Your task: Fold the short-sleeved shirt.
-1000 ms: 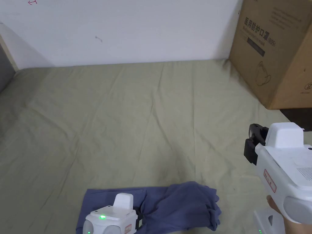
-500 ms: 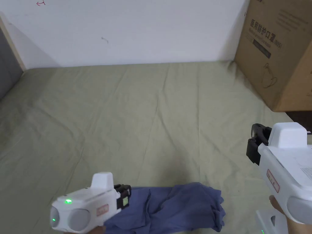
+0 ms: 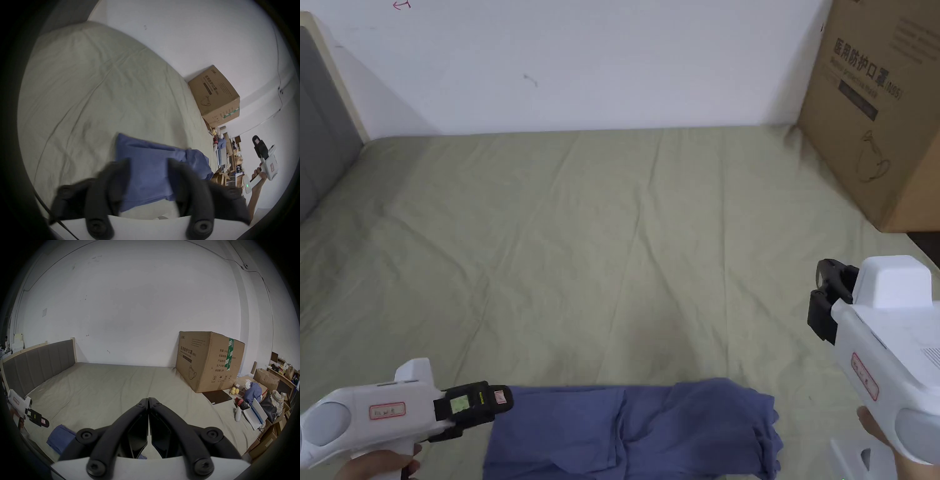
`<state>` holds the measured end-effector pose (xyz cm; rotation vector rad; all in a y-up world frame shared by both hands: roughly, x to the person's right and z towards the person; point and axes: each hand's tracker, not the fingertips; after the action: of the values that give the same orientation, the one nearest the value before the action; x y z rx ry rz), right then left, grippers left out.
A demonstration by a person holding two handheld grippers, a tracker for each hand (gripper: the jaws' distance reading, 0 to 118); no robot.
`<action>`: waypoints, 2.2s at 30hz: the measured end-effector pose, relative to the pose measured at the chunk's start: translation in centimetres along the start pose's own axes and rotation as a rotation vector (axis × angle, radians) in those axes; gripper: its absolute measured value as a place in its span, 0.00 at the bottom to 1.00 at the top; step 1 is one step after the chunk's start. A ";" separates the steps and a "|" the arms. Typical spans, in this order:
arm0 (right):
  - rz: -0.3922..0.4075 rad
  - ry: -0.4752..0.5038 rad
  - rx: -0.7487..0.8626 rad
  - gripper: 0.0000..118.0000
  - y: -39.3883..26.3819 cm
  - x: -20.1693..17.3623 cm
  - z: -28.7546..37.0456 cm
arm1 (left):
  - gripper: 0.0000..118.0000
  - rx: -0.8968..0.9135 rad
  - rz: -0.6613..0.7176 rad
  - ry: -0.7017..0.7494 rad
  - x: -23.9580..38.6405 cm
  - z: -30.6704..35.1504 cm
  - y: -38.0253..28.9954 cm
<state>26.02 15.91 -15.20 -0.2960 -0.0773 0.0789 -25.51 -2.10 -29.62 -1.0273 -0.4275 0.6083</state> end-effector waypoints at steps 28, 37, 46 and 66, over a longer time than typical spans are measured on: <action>0.027 0.002 -0.038 0.00 -0.3 -0.5 -1.4 | 0.07 -0.088 -0.181 0.096 3.4 -3.4 -2.8; 0.020 0.036 0.005 0.00 0.4 -0.7 -0.5 | 0.07 -0.017 -0.235 0.278 3.4 4.6 0.0; -0.013 0.061 0.023 0.00 0.3 -0.3 0.0 | 0.07 0.003 -0.226 0.272 11.8 6.2 0.8; -0.040 -0.009 0.006 0.00 -1.1 3.7 1.8 | 0.07 -0.347 -0.521 0.307 24.9 -17.0 -8.9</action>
<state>29.66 15.73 -12.93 -0.2875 -0.0920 0.0407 5.88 -0.45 -28.35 -1.2535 -0.5134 -0.0966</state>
